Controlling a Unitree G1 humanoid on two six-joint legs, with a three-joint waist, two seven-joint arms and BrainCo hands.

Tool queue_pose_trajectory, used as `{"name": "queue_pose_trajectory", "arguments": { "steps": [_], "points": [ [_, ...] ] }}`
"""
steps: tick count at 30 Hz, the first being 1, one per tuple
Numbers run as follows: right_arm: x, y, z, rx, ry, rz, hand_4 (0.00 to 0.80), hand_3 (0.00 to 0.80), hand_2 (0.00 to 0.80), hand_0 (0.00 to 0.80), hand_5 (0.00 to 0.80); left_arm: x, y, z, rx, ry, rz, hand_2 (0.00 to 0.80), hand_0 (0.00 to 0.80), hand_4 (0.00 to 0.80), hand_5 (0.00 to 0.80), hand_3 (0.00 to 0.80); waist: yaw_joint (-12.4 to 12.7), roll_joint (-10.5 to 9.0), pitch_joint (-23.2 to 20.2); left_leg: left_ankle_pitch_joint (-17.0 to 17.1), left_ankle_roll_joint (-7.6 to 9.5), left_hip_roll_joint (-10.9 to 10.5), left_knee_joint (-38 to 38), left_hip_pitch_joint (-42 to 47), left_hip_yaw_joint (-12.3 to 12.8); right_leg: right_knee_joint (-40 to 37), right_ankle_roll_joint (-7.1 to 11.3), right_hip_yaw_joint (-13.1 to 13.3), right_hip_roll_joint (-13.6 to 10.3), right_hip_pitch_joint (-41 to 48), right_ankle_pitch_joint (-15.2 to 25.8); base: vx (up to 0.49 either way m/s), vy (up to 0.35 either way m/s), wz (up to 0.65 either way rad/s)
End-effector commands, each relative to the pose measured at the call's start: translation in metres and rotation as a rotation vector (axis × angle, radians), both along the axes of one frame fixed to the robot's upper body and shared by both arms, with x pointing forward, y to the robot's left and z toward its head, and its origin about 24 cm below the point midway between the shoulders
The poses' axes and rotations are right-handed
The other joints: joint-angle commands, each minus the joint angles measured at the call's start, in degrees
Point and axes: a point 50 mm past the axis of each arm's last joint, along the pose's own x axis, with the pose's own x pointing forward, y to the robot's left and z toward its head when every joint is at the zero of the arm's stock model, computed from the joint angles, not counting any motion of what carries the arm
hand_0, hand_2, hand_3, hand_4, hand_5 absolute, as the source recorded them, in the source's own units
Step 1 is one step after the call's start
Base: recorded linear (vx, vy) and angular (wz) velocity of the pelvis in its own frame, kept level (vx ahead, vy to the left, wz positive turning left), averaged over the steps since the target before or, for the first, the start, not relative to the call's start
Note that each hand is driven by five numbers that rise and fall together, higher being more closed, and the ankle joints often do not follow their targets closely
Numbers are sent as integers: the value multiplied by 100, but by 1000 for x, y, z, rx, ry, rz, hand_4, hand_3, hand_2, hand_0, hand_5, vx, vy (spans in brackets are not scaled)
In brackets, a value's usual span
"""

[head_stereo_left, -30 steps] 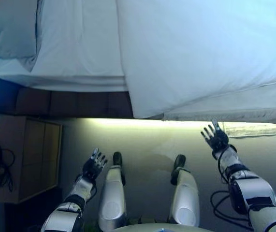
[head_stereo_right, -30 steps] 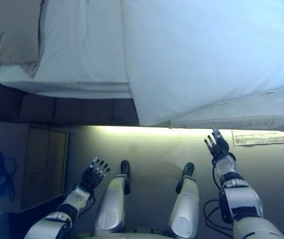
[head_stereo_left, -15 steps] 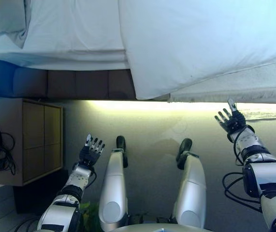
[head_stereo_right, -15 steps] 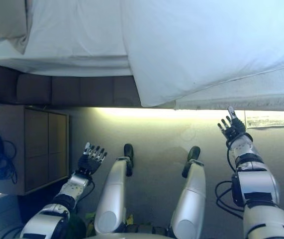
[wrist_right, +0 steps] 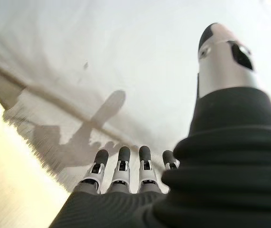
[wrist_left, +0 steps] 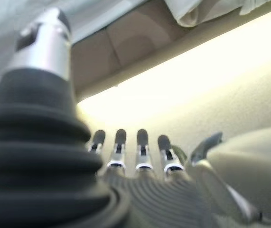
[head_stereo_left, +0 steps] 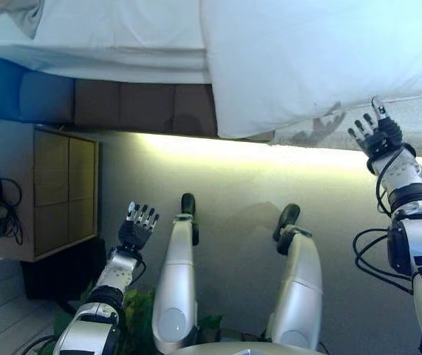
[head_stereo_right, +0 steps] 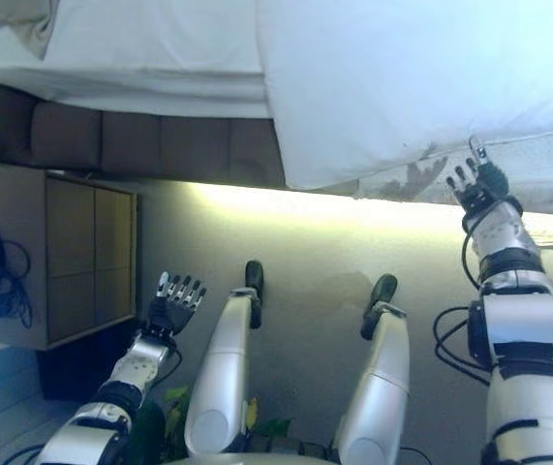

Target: Make the bed neatly

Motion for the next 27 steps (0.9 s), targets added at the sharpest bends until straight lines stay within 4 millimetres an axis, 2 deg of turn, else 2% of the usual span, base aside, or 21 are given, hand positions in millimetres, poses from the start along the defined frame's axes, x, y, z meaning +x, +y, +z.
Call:
{"name": "queue_pose_trajectory", "arguments": {
  "steps": [1,9,14,20,27],
  "points": [
    [-4,-14,29,-131,-32,-29,0,0,0,0,0,-18,25,-3,18,-22,69,0,0,0,0,0,51,43,-172,-145,473,-109,142,-210,-156,-135,-3,221,0,-55,73,40,-8,1],
    [-2,-13,85,-209,-117,-56,0,0,0,0,0,-28,32,1,4,-88,100,0,0,0,0,0,248,130,-98,45,479,-175,108,-504,-280,109,-84,165,-14,-327,6,15,-20,5],
    [-2,-11,105,-253,-147,-40,0,0,0,0,0,-36,34,-1,4,-78,105,0,0,0,0,0,325,170,-56,121,462,-199,118,-627,-356,214,-117,138,-24,-453,-24,-26,-15,8],
    [-3,-9,111,-246,-177,7,0,0,0,0,0,-43,32,-5,1,-77,81,0,0,0,0,0,351,202,-20,162,442,-178,133,-628,-359,257,-122,111,-55,-445,-35,-17,4,0],
    [-1,-9,91,-161,-120,11,0,0,0,0,0,-38,22,-3,3,-112,42,0,0,0,0,0,304,232,34,195,424,-111,78,-507,-292,156,-92,86,-100,-358,45,-25,14,0]
  ]
}}
